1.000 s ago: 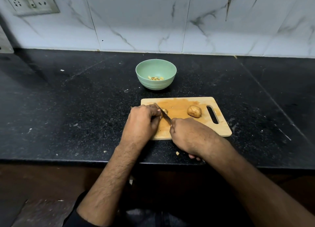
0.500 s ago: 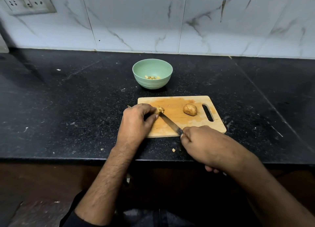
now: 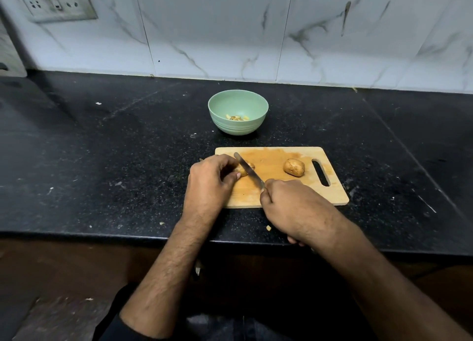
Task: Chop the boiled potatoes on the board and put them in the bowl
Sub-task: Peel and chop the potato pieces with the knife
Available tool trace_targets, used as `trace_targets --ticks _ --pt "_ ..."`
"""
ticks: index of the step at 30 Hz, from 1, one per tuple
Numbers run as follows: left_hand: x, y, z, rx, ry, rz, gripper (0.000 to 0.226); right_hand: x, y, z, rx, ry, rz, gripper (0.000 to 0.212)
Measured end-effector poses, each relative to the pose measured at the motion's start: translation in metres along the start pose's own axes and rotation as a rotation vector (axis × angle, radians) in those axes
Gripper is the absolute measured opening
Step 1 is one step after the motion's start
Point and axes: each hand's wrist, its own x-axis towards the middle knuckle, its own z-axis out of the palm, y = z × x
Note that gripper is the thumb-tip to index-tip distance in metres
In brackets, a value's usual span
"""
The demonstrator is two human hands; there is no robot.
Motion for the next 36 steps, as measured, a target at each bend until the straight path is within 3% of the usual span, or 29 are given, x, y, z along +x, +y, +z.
trace_targets --ticks 15,23,29,36 --pt "0.009 0.000 -0.002 0.002 -0.044 -0.083 0.022 0.016 -0.008 0.007 -0.052 0.017 -0.015 0.018" --pt "0.010 0.005 -0.001 0.016 -0.033 -0.074 0.022 0.025 -0.018 0.000 -0.075 -0.062 0.018 0.019" --pt "0.004 0.002 0.003 -0.007 0.018 -0.053 0.017 0.011 -0.006 0.003 0.045 -0.194 0.026 0.028" --pt "0.000 -0.002 0.005 0.015 0.034 -0.068 0.017 -0.015 0.006 0.005 0.012 -0.210 0.061 0.023"
